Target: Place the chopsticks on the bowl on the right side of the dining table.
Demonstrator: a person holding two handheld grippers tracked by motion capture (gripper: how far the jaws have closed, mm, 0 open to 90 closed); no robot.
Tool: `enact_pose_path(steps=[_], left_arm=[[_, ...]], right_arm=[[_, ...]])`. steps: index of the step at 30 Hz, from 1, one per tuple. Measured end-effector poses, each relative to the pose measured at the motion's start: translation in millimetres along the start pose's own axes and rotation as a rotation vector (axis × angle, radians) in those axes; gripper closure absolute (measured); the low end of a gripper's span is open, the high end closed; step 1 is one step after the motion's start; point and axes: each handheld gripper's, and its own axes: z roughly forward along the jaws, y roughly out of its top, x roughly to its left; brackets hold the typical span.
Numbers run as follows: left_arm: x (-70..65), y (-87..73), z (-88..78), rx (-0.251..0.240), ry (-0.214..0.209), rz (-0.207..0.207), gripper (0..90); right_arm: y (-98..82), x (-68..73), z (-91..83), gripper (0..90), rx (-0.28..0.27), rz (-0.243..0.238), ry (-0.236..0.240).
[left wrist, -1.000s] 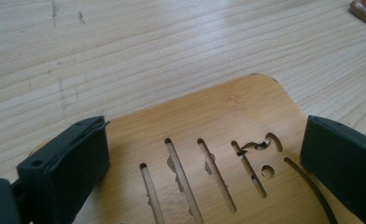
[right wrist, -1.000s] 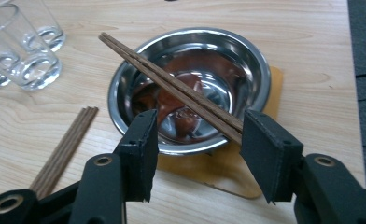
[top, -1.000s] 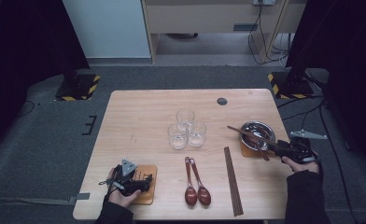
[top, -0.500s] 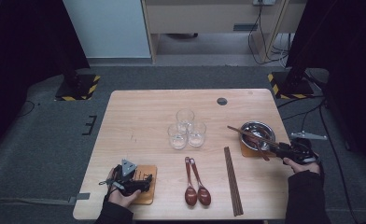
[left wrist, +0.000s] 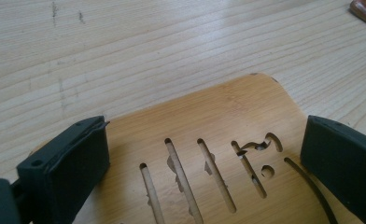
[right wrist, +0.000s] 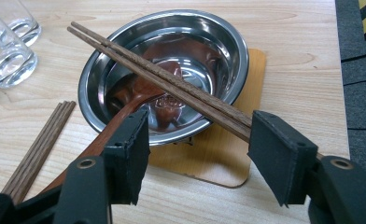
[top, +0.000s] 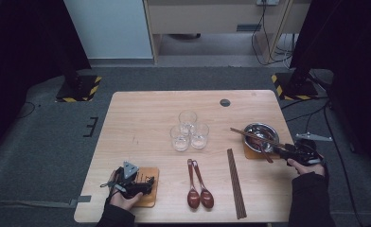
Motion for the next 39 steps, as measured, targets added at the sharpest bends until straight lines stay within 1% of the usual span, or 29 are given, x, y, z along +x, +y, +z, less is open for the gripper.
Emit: enact_pose_path(steps=[3,5,6,8,12,14,18,24,29,35,39], left_arm=[[0.1,0.1,0.1,0.000,-0.001,0.001,0.4],[0.0,0.1,0.1,0.000,-0.001,0.001,0.4],[0.0,0.0,-0.1,0.000,0.000,0.002,0.3],[0.0,0.1,0.2,0.000,-0.001,0.001,0.3],[-0.1,0.0,-0.1,0.000,0.001,0.003,0.3],[-0.1,0.0,-0.1,0.000,0.001,0.002,0.3],[-0.1,0.0,-0.1,0.000,0.001,0.003,0.3],[-0.1,0.0,0.0,0.001,0.001,0.003,0.3],[-0.1,0.0,0.0,0.000,0.001,0.002,0.3],[-0.1,0.0,0.0,0.001,0.001,0.002,0.3],[-0.1,0.0,0.0,0.001,0.001,0.003,0.3]], right_arm=[[0.3,-1.1,0.4,36.2,-0.006,0.008,0.003],[0.3,-1.1,0.9,35.5,-0.007,0.007,0.004],[0.0,-1.1,2.4,34.4,-0.004,-0.002,0.006],[0.0,-0.8,3.1,33.8,-0.005,0.007,0.004],[0.5,-1.5,3.7,31.7,-0.006,-0.002,-0.002],[0.7,-2.7,4.7,30.9,-0.012,0.004,-0.005],[1.1,-4.6,6.8,29.4,-0.013,0.001,-0.005],[2.1,-9.4,11.1,28.1,-0.014,0.011,-0.004],[3.6,-9.8,13.4,27.6,-0.015,0.001,-0.006],[5.1,-10.7,15.1,27.3,-0.017,0.002,-0.009],[5.7,-13.9,17.4,26.6,-0.015,-0.002,-0.011]])
